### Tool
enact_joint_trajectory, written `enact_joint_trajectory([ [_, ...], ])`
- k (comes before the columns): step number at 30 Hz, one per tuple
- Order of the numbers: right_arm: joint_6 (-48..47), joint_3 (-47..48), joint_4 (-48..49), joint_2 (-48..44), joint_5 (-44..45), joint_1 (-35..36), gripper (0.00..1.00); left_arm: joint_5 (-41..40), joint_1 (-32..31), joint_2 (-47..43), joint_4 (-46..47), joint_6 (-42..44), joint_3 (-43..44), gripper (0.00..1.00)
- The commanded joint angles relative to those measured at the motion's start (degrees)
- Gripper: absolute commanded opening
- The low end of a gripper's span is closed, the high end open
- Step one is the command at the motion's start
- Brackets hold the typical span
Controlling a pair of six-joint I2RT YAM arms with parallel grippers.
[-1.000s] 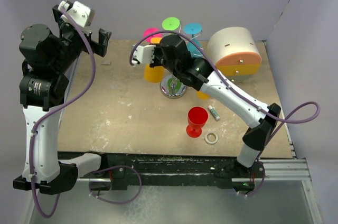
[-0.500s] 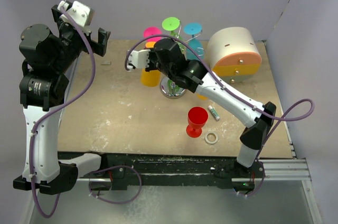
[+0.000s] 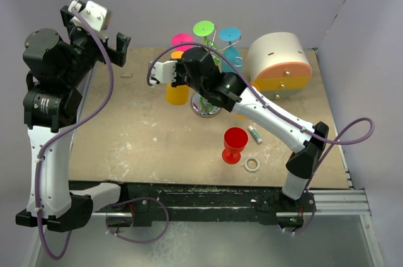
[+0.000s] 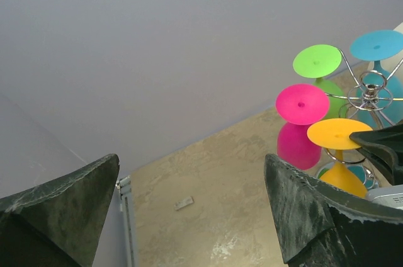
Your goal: Place the wine glass upside down on the wine glass rack
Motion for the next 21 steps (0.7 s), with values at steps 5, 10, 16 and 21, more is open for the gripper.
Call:
enact_joint_trajectory([
  [5,1.60,3.58,0.56,-0.25,-1.55,0.80,0.00,-1.26,0.46,-1.39,2.61,0.80,-0.15,0.99],
  [10,1.68,3.49,-0.09,-0.46,-1.73,1.07,0.00,-1.43,0.44,-1.56,2.59,1.04,-0.56,0.99],
  [16,1.47,3.43,-0.88,-0.90,-1.65,1.33,0.00,-1.30,0.51,-1.59,2.69,1.12,-0.57,0.99],
  [21,1.48,2.80,-1.77,-1.79,-1.64,1.59,0.00,-1.17,0.46,-1.52,2.68,1.13,-0.58,0.99],
])
